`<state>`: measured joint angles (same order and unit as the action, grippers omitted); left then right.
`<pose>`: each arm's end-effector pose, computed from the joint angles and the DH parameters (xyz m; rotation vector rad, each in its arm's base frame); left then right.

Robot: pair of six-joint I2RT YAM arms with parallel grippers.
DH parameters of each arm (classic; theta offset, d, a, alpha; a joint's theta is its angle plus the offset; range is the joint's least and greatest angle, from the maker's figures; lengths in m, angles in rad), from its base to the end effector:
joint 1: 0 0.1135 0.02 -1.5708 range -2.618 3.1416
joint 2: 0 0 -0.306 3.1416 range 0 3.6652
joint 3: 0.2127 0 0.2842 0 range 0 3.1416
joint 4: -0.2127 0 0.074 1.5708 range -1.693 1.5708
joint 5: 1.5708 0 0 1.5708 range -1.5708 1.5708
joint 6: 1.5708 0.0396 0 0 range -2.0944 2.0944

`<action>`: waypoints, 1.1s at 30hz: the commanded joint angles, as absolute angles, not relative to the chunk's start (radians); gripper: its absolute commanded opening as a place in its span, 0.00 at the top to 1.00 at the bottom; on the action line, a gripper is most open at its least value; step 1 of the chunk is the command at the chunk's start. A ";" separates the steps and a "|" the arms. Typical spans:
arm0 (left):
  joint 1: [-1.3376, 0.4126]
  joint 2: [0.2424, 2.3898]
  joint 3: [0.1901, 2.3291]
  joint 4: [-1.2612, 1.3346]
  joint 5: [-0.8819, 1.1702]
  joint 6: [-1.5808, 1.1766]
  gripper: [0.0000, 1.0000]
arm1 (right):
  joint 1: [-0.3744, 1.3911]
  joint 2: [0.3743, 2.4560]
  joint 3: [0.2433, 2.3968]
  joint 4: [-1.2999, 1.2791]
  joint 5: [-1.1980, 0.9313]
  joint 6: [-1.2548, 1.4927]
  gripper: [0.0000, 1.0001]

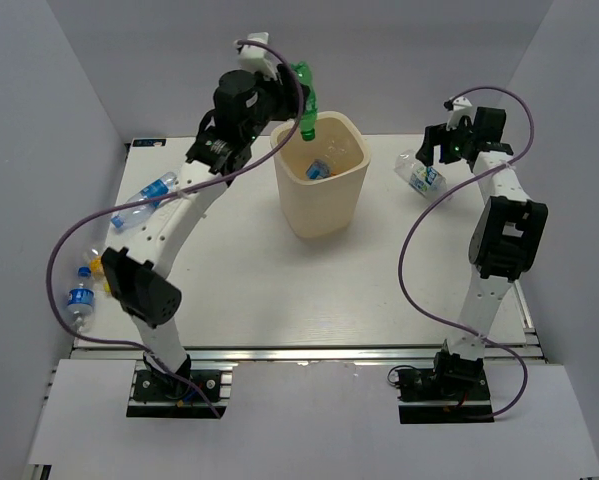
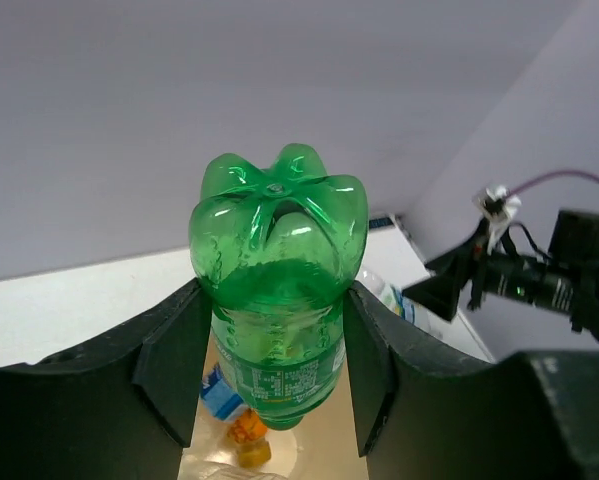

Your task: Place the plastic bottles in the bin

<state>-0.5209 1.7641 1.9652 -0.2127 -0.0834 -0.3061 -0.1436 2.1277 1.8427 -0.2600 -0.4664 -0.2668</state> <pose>0.3941 -0.2223 0.5268 0.1066 1.6089 -0.5783 0.5555 -0.0623 0.2960 -0.3985 2.0220 0.2406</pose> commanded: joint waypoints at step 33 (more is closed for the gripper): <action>-0.226 1.519 1.630 -0.336 -0.204 -0.489 0.02 | -0.078 2.004 2.060 -0.325 -0.627 -0.143 0.65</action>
